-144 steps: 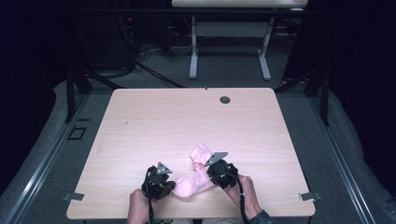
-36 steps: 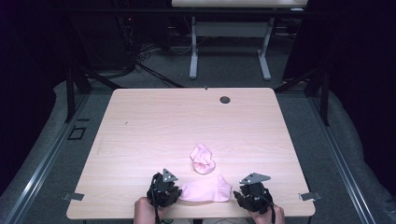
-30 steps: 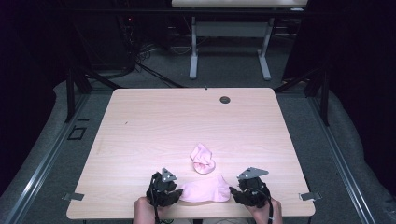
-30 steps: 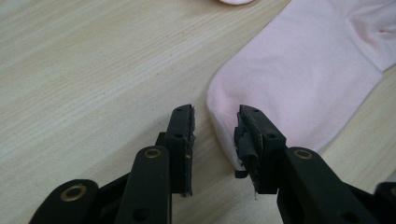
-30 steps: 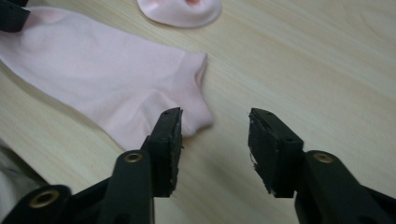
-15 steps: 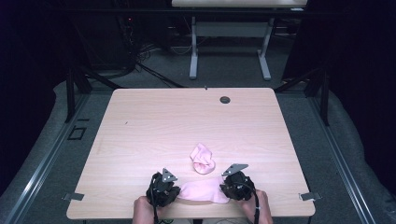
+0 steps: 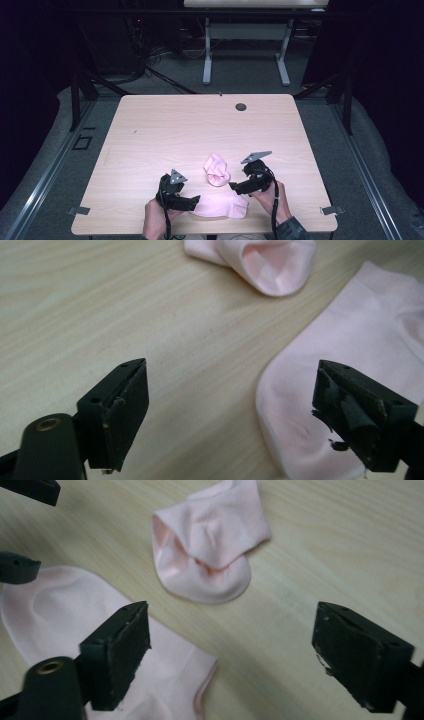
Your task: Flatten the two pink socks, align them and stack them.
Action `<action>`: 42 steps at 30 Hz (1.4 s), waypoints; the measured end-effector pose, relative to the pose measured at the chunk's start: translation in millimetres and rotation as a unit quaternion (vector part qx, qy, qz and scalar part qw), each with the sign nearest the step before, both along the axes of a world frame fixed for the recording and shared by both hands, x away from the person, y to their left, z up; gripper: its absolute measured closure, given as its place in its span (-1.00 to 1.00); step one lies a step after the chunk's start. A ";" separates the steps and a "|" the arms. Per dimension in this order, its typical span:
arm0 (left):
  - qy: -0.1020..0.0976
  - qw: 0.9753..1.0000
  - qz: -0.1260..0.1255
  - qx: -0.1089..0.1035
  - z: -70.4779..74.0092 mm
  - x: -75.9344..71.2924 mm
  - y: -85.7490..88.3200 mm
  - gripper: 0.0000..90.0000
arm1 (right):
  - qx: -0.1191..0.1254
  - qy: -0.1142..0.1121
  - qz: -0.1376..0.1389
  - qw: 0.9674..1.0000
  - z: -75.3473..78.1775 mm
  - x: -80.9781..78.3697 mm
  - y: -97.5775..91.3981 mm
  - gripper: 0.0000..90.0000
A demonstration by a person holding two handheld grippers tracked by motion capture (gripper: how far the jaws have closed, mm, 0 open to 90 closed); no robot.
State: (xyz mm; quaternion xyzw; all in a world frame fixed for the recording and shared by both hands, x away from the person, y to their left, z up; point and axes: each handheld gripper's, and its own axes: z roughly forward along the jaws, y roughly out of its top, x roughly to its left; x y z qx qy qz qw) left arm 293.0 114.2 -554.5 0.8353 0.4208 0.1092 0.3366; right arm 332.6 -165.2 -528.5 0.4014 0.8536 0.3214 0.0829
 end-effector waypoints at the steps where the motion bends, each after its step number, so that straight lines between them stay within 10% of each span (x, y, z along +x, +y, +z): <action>1: 0.001 1.000 -0.001 0.000 -0.2 3.5 -0.7 -0.75 | -0.003 0.002 0.005 1.000 1.6 5.7 1.7 -0.69; 9: 0.014 1.000 -0.015 -0.009 -4.4 26.3 -10.9 -0.99 | -0.006 0.025 0.017 1.000 1.7 45.6 17.8 -0.96; 16: 0.019 0.999 -0.025 -0.033 -5.7 42.6 -21.3 -0.31 | -0.016 0.032 0.019 0.999 -4.1 71.1 40.5 -0.39; 27: 0.051 0.997 -0.044 -0.045 -12.9 59.9 -40.7 0.12 | -0.021 0.071 0.010 0.997 -14.2 105.5 62.4 0.09; 35: 0.041 0.998 -0.040 -0.037 -16.2 65.0 -43.2 0.61 | -0.028 0.080 0.012 0.996 -22.1 101.2 65.1 0.95; 42: 0.029 0.998 -0.042 -0.047 -15.5 64.9 -42.0 0.96 | -0.008 0.059 0.003 0.998 -13.2 90.8 59.4 0.98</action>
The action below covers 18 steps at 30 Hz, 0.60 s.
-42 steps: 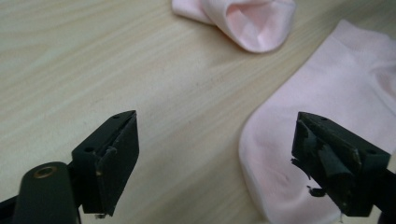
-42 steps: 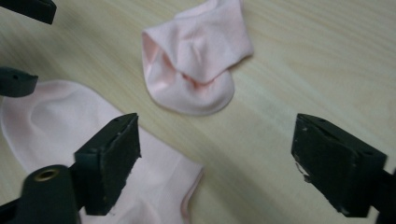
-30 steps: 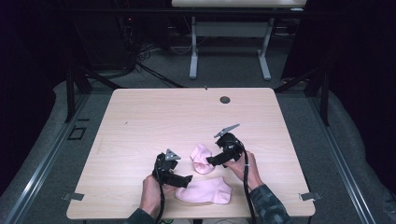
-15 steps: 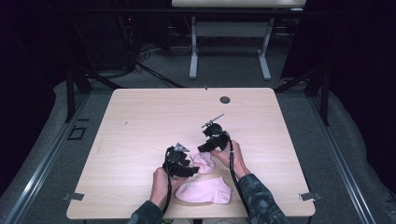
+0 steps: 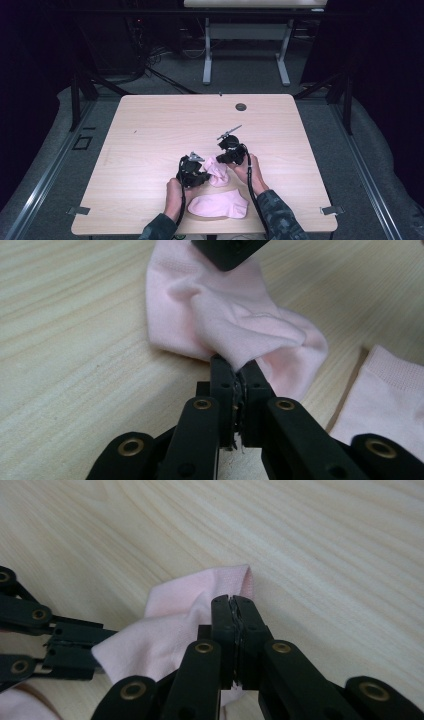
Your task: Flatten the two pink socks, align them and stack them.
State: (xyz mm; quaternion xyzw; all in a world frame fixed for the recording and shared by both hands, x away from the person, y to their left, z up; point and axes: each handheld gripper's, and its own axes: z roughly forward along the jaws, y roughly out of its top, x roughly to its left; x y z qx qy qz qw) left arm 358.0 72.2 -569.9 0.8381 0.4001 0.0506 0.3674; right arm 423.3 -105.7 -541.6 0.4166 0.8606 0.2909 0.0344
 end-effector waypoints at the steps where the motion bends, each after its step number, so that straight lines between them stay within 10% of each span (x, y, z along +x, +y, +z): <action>1: -0.005 1.000 0.002 -0.002 0.5 -0.9 0.3 0.97 | 0.000 -0.002 0.000 1.000 3.7 -1.4 -2.3 0.98; 10: -0.091 0.995 0.020 0.038 25.8 -15.5 15.4 0.98 | 0.022 -0.050 0.004 0.998 41.9 -23.0 -8.0 0.98; 18: -0.193 0.971 0.023 0.141 62.8 -37.8 20.7 0.98 | 0.033 -0.078 0.013 0.996 63.3 -34.7 0.7 0.98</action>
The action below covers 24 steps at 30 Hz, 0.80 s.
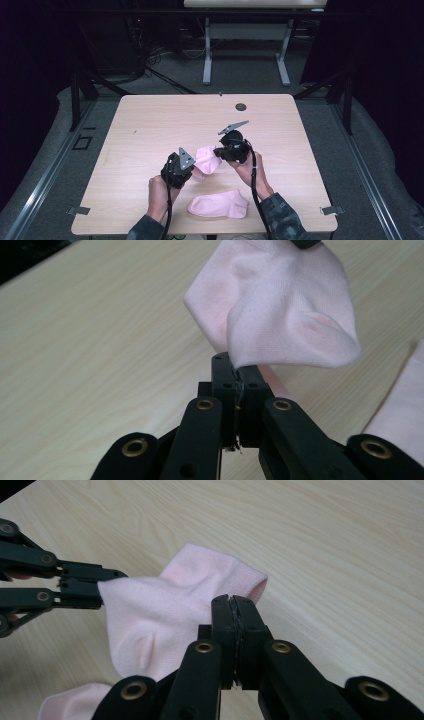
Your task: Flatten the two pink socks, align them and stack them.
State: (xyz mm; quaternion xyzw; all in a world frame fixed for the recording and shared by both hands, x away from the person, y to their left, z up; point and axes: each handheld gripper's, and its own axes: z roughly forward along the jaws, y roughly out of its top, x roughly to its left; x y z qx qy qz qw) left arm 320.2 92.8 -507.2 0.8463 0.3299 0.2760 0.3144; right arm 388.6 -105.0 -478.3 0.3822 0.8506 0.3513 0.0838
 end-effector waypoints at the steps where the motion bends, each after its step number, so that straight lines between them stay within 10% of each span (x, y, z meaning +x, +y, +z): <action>1: -0.006 1.000 -0.003 0.012 2.9 -1.7 -1.7 0.98 | 0.001 -0.002 0.003 1.000 0.7 -0.5 0.2 0.98; 7: -0.008 0.998 -0.026 0.055 -1.3 -5.9 -24.6 0.97 | -0.006 0.013 -0.014 1.000 -7.2 0.4 -9.3 0.97; 11: 0.033 0.998 -0.056 0.025 -14.7 -1.2 -39.3 0.96 | -0.027 0.023 -0.030 0.999 -17.6 1.4 -19.5 0.97; 15: 0.094 0.992 -0.075 -0.046 -23.6 8.2 -36.8 0.59 | -0.050 0.025 -0.040 0.998 -26.3 0.3 -29.1 0.97; 24: 0.123 0.988 0.009 -0.097 -20.3 25.2 4.7 0.05 | -0.060 0.046 -0.040 0.996 -46.8 1.6 -40.6 0.97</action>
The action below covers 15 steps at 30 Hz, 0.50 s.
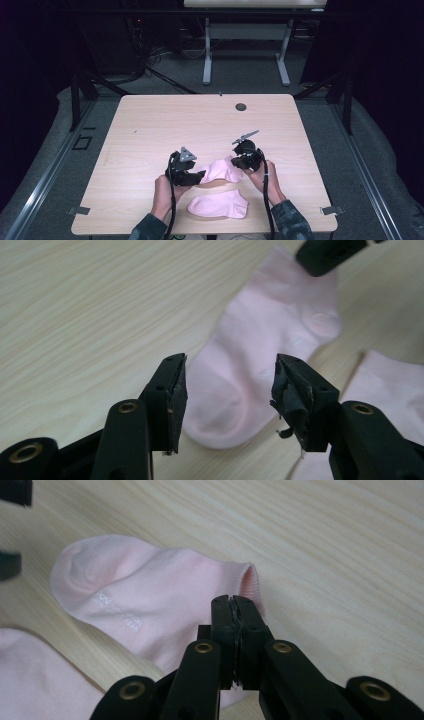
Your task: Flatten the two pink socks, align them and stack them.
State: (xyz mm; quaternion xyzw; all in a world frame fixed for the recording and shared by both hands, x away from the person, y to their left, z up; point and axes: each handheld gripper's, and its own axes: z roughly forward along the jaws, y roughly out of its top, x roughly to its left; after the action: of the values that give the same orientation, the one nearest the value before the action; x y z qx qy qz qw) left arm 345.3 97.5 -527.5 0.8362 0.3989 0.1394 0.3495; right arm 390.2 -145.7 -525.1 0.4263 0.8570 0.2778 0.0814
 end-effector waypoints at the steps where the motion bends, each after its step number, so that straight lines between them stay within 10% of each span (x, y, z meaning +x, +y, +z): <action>1: 0.008 1.000 0.011 0.003 -1.7 3.1 2.4 0.05 | -0.001 0.001 0.000 1.000 -1.7 0.2 -0.1 0.97; 8: 0.063 0.997 0.033 0.031 -19.4 17.2 2.1 0.04 | -0.002 0.003 -0.014 1.000 -13.1 0.6 1.2 0.96; 15: 0.074 0.995 0.034 0.054 -27.9 22.1 -2.2 0.27 | -0.025 0.005 -0.003 1.000 -19.8 0.8 -5.0 0.95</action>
State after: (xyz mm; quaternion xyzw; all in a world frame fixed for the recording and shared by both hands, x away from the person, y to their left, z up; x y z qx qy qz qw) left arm 367.4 95.4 -555.4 0.8476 0.4439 0.1107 0.2688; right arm 391.1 -150.6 -544.9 0.4286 0.8625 0.2542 0.0882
